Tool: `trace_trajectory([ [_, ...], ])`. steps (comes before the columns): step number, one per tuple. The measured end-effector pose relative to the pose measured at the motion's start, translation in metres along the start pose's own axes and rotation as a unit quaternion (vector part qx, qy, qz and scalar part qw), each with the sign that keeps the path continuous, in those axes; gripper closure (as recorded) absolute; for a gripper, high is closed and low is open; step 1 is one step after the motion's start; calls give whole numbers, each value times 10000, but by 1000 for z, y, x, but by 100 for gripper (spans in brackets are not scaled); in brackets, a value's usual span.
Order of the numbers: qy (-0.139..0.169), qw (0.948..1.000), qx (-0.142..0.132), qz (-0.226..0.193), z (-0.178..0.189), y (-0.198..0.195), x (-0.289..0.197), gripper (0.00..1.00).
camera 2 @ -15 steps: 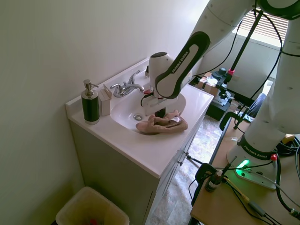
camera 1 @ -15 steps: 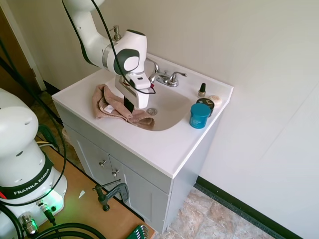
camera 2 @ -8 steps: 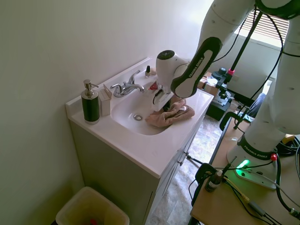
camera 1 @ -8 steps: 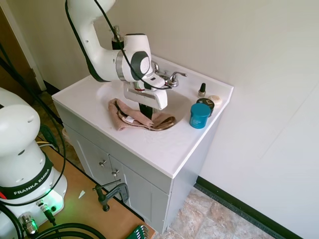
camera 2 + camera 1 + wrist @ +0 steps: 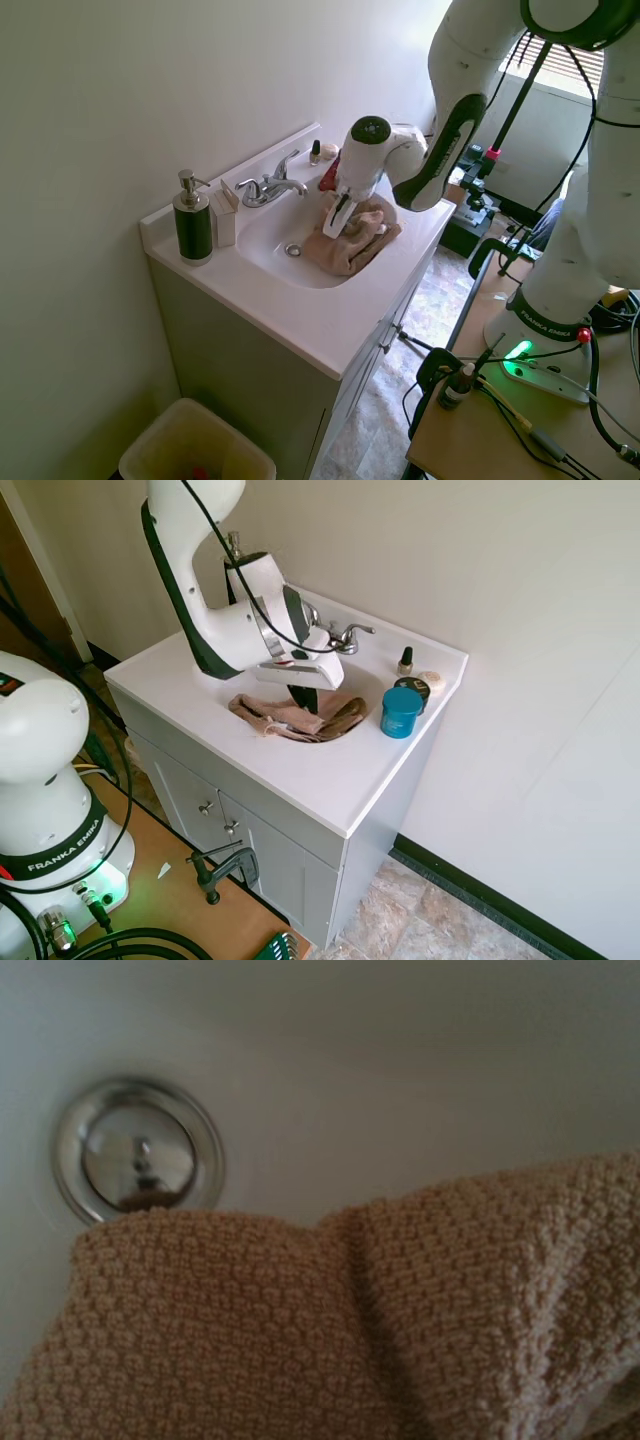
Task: Sanitize the sink
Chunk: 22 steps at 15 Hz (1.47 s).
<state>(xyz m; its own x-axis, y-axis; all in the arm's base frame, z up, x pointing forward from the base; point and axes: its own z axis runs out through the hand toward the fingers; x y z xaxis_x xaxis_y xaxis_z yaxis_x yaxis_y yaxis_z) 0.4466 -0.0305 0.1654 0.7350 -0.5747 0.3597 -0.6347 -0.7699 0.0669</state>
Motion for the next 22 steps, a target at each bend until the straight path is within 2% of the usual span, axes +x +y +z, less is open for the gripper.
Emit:
trace_trajectory([
  [11, 465, 9964, 643, 282, -4, -74, -53, 100],
  [15, 659, 9942, 745, 419, 14, -95, -64, 100],
  [18, 427, 9919, 748, 939, 26, -100, -59, 100],
  [22, -126, 9794, 833, 1837, 22, -93, -52, 100],
])
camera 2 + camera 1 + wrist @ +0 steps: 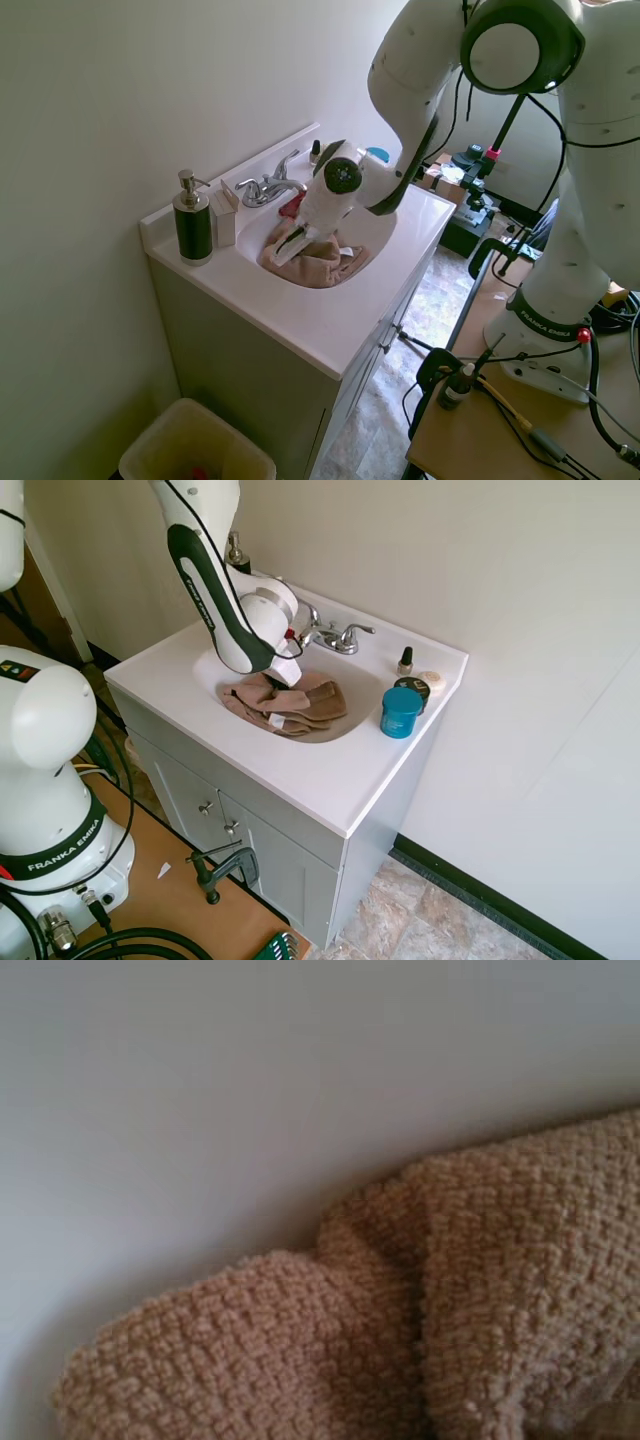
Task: Sanitize the sink
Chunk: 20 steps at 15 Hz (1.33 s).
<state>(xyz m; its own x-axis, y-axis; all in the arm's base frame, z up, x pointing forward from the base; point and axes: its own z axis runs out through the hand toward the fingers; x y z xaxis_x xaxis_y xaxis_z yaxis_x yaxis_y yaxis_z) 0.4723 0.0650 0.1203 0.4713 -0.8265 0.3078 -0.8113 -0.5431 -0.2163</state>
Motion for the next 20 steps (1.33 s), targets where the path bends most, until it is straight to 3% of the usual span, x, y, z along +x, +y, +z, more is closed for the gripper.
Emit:
trace_trajectory([
  [6, -739, 9934, 84, 869, -45, -2, -45, 100],
  [11, -1205, 9817, 45, 1474, -66, -13, -45, 100],
  [15, -1520, 9735, 136, 1704, -89, -14, -49, 100],
  [17, -1601, 9733, 197, 1632, -101, -18, -51, 100],
  [20, -1621, 9781, 294, 1272, -127, -29, -57, 100],
])
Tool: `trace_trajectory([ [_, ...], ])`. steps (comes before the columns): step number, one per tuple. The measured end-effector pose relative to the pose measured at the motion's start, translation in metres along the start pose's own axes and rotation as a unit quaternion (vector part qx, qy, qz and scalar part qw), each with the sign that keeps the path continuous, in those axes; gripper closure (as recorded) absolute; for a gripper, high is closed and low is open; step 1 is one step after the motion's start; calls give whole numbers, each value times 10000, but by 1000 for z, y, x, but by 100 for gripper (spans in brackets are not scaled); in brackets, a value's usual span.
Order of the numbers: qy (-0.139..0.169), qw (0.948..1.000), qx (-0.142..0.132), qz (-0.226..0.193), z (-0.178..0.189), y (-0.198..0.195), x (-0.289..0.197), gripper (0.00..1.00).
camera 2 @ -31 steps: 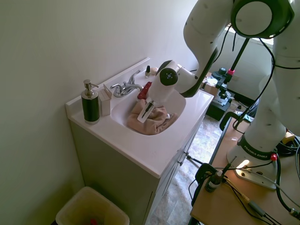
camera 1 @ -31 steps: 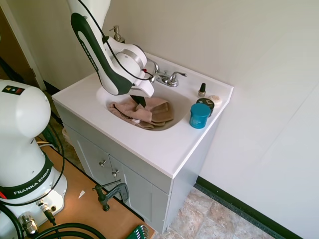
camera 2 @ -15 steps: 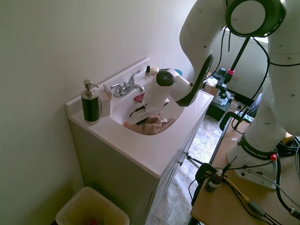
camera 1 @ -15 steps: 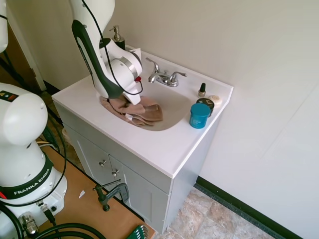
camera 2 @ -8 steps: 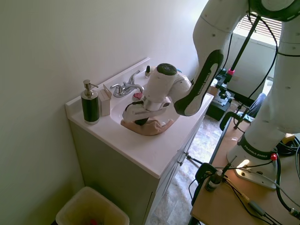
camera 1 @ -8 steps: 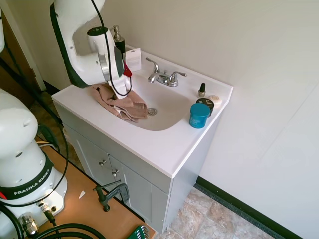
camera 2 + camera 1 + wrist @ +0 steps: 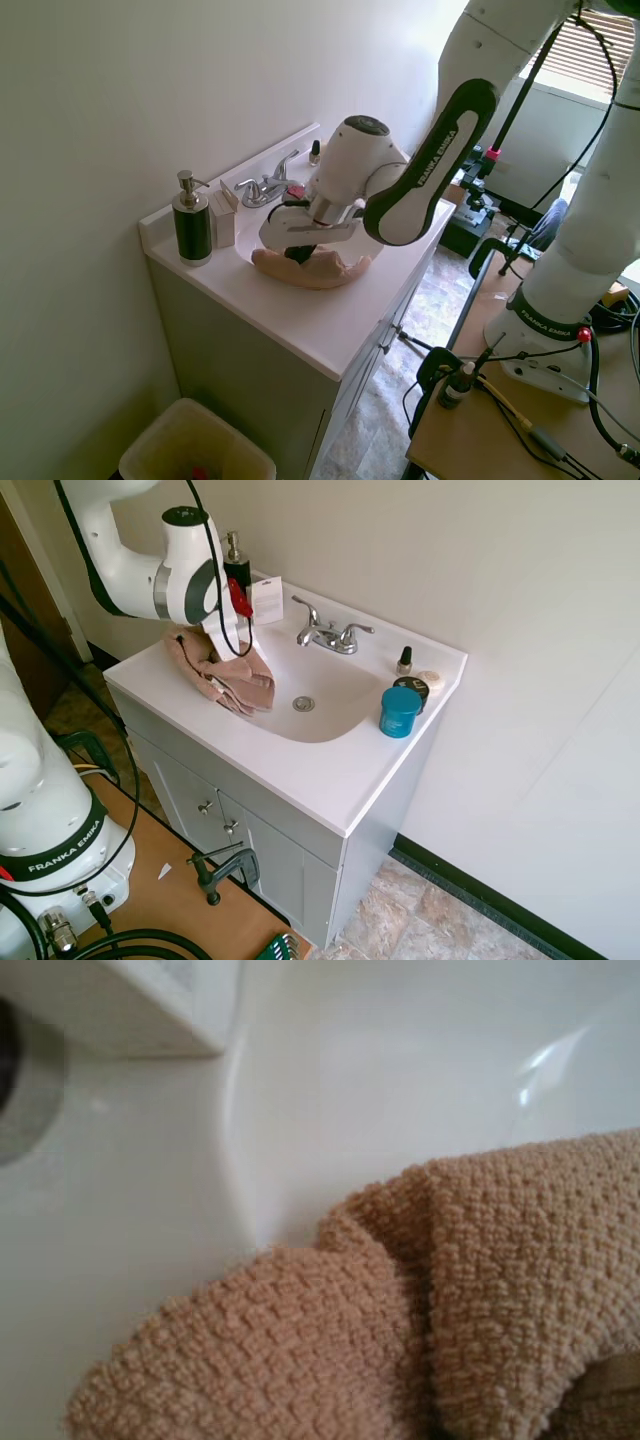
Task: Sanitize the sink
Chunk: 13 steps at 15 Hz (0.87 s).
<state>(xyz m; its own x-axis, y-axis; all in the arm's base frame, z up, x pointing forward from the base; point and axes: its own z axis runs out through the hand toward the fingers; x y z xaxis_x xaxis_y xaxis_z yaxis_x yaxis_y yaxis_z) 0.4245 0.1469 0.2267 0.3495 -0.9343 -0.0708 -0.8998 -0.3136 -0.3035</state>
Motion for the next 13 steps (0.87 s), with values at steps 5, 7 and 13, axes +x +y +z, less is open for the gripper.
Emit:
trace_trajectory([
  [5, -530, 9901, -277, -1269, -27, 2, -106, 0],
  [7, -561, 9827, -540, -1678, -33, 6, -96, 0],
  [13, -620, 9773, -694, -1903, -90, 0, -72, 0],
])
